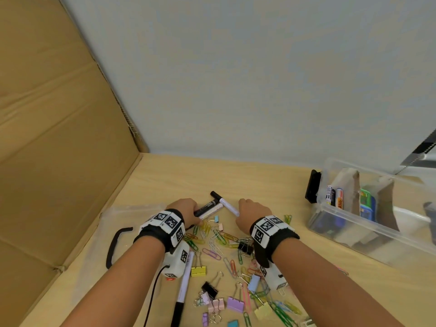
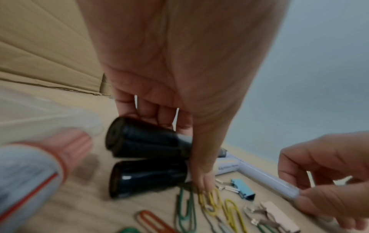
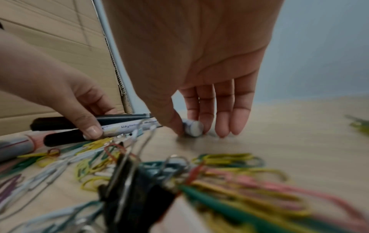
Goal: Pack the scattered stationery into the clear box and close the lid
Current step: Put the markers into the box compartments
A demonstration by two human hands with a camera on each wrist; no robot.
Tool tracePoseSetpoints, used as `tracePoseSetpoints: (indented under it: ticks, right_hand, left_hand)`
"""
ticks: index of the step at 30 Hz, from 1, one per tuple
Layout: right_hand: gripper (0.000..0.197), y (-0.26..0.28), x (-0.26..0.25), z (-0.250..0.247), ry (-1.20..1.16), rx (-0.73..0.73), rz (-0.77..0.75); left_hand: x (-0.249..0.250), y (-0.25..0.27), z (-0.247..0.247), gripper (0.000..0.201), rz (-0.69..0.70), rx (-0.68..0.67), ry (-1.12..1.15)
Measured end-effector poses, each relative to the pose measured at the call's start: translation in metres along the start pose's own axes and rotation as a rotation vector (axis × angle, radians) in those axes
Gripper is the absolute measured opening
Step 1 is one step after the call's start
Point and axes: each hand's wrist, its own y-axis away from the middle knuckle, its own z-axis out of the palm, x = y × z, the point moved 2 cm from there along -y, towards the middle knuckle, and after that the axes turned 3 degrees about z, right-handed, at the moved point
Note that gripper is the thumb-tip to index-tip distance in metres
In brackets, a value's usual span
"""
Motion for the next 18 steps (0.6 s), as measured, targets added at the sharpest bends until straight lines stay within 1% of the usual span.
tracePoseSetpoints:
  ticks: [2, 4, 8, 10, 13, 15, 18]
  right_hand:
    - [0.023, 0.008, 0.008, -0.006, -0.053, 0.023, 0.013]
    - [0.018, 0.018, 0.02, -0.012, -0.17, 0.091, 0.007]
    - [0.011, 0.056, 0.052, -0.027, -0.516, 0.361, -0.089]
    - [0.008, 0.08, 0.07, -0.036, -0.704, 0.444, -0.146]
    - [0.006, 0.112, 0.098, -0.046, -0.849, 0.501, -0.207]
    - [0.003, 0.13, 0.116, -0.052, -0.935, 0.506, -0.235]
    - [0.007, 0.151, 0.145, -0.065, -1.051, 0.546, -0.27]
  left_hand:
    - [0.0, 0.005, -0.002, 0.033, 0.004, 0.04, 0.024]
    - [-0.001, 0.014, -0.004, 0.028, 0.007, 0.099, 0.086]
    - [0.006, 0.042, -0.005, 0.02, 0.057, 0.242, 0.266]
    - [0.013, 0.058, -0.001, 0.021, 0.088, 0.297, 0.317]
    - [0.024, 0.077, 0.013, 0.024, 0.119, 0.343, 0.372]
    - [0.034, 0.084, 0.022, 0.022, 0.135, 0.355, 0.398]
    - [0.05, 0.088, 0.031, 0.017, 0.149, 0.37, 0.433]
